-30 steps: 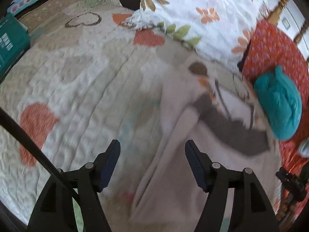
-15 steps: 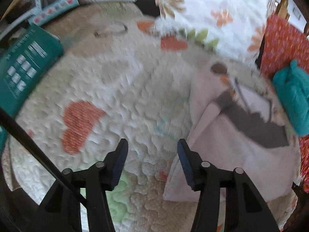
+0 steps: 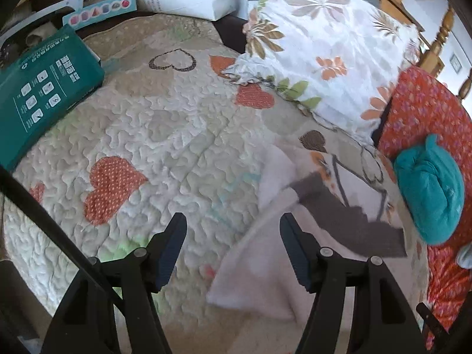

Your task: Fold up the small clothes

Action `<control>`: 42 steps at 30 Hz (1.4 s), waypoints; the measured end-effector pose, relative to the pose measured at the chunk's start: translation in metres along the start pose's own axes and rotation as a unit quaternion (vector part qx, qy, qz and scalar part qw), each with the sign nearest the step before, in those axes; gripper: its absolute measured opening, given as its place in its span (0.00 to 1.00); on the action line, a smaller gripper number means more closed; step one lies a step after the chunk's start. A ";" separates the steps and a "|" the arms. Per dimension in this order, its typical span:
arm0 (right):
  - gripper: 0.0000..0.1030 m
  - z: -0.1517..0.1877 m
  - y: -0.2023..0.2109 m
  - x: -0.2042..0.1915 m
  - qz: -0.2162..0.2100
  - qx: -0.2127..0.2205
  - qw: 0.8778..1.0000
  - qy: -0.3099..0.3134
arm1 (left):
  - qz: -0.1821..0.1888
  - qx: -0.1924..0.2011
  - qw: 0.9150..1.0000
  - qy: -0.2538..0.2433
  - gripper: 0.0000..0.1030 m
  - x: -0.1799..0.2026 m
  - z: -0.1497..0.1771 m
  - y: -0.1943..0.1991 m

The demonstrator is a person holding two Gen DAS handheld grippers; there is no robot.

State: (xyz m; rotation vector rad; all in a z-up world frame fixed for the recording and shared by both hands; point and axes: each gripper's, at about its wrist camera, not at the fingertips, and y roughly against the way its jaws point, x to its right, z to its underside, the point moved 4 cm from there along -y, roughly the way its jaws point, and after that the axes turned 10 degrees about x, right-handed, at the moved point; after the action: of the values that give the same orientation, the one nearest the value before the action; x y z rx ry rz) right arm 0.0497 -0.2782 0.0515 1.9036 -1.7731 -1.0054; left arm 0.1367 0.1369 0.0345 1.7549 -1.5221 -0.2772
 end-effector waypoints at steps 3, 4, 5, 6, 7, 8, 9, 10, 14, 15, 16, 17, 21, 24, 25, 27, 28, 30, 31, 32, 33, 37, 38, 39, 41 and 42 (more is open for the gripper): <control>0.09 -0.004 -0.028 -0.051 -0.030 -0.022 0.999 0.030 | -0.011 0.005 1.000 -0.002 0.63 -0.013 -0.004 -0.014; 0.09 -0.005 -0.043 -0.075 -0.043 -0.030 0.998 0.044 | -0.023 0.012 1.000 -0.006 0.63 -0.021 -0.006 -0.017; 0.09 -0.006 -0.053 -0.091 -0.051 -0.036 0.997 0.055 | -0.035 0.016 0.999 -0.003 0.63 -0.029 -0.007 -0.020; 0.09 -0.008 -0.067 -0.110 -0.058 -0.041 0.995 0.068 | -0.039 0.014 0.999 0.005 0.63 -0.037 -0.007 -0.022; 0.09 -0.009 -0.082 -0.132 -0.066 -0.045 0.993 0.083 | -0.039 0.006 0.999 0.016 0.63 -0.043 -0.008 -0.025; 0.09 -0.011 -0.095 -0.147 -0.074 -0.048 0.992 0.095 | -0.033 -0.004 0.999 0.030 0.63 -0.050 -0.009 -0.028; 0.09 -0.011 -0.108 -0.165 -0.082 -0.053 0.989 0.107 | -0.028 -0.008 0.999 0.038 0.63 -0.053 -0.011 -0.029; 0.09 -0.010 -0.122 -0.182 -0.090 -0.058 0.987 0.120 | -0.023 -0.010 0.999 0.048 0.63 -0.057 -0.013 -0.030; 0.09 -0.008 -0.189 -0.245 -0.085 -0.080 0.975 0.188 | -0.016 -0.013 0.998 0.067 0.63 -0.061 -0.021 -0.031; 0.09 -0.007 -0.200 -0.253 -0.078 -0.084 0.972 0.203 | -0.009 -0.015 0.997 0.075 0.63 -0.060 -0.023 -0.032; 0.09 -0.007 -0.216 -0.263 -0.068 -0.089 0.969 0.220 | -0.005 -0.015 0.997 0.080 0.63 -0.058 -0.025 -0.032; 0.09 -0.008 -0.231 -0.271 -0.057 -0.090 0.966 0.237 | -0.002 -0.015 0.996 0.083 0.63 -0.057 -0.026 -0.032; 0.09 -0.033 -0.267 -0.303 -0.047 -0.070 0.960 0.267 | 0.001 -0.001 0.996 0.088 0.63 -0.054 -0.034 -0.027; 0.11 -0.046 -0.292 -0.318 -0.046 -0.082 0.957 0.276 | -0.013 0.012 0.996 0.087 0.64 -0.056 -0.040 -0.027; 0.11 -0.048 -0.300 -0.321 -0.046 -0.091 0.955 0.277 | -0.022 0.014 0.996 0.086 0.64 -0.056 -0.041 -0.027; 0.11 -0.059 -0.300 -0.325 -0.049 -0.086 0.958 0.270 | -0.030 0.016 0.996 0.085 0.64 -0.058 -0.042 -0.029; 0.13 -0.065 -0.294 -0.325 -0.057 -0.080 0.960 0.261 | -0.032 0.016 0.996 0.086 0.64 -0.058 -0.043 -0.029; 0.24 -0.082 -0.270 -0.317 -0.077 -0.054 0.969 0.230 | -0.032 0.016 0.996 0.084 0.64 -0.055 -0.042 -0.030; 0.29 -0.088 -0.256 -0.310 -0.080 -0.043 0.971 0.220 | -0.033 0.015 0.996 0.076 0.64 -0.052 -0.042 -0.031; 0.35 -0.093 -0.241 -0.302 -0.084 -0.033 0.973 0.212 | -0.034 0.013 0.997 0.069 0.64 -0.049 -0.041 -0.032; 0.36 -0.095 -0.225 -0.292 -0.090 -0.027 0.974 0.207 | -0.033 0.012 0.997 0.062 0.64 -0.046 -0.040 -0.032; 0.36 -0.081 -0.177 -0.242 -0.092 -0.031 0.976 0.197 | -0.019 0.002 0.999 0.031 0.64 -0.026 -0.031 -0.033; 0.36 -0.073 -0.165 -0.223 -0.092 -0.037 0.977 0.189 | -0.016 0.001 1.000 0.025 0.65 -0.022 -0.029 -0.033; 0.36 -0.065 -0.158 -0.210 -0.089 -0.043 0.978 0.183 | -0.015 -0.003 1.000 0.010 0.65 -0.015 -0.025 -0.035; 0.36 -0.046 -0.144 -0.172 -0.078 -0.056 0.982 0.161 | -0.020 -0.008 1.000 -0.017 0.67 -0.003 -0.018 -0.037; 0.36 -0.037 -0.142 -0.155 -0.069 -0.063 0.984 0.152 | -0.025 -0.010 0.999 -0.034 0.67 0.005 -0.014 -0.039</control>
State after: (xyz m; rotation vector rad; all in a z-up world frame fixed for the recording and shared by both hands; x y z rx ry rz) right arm 0.1827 -0.1140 0.0209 1.9991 -1.3914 -0.7970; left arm 0.1761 0.1370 0.0192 1.7861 -1.5206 -0.3788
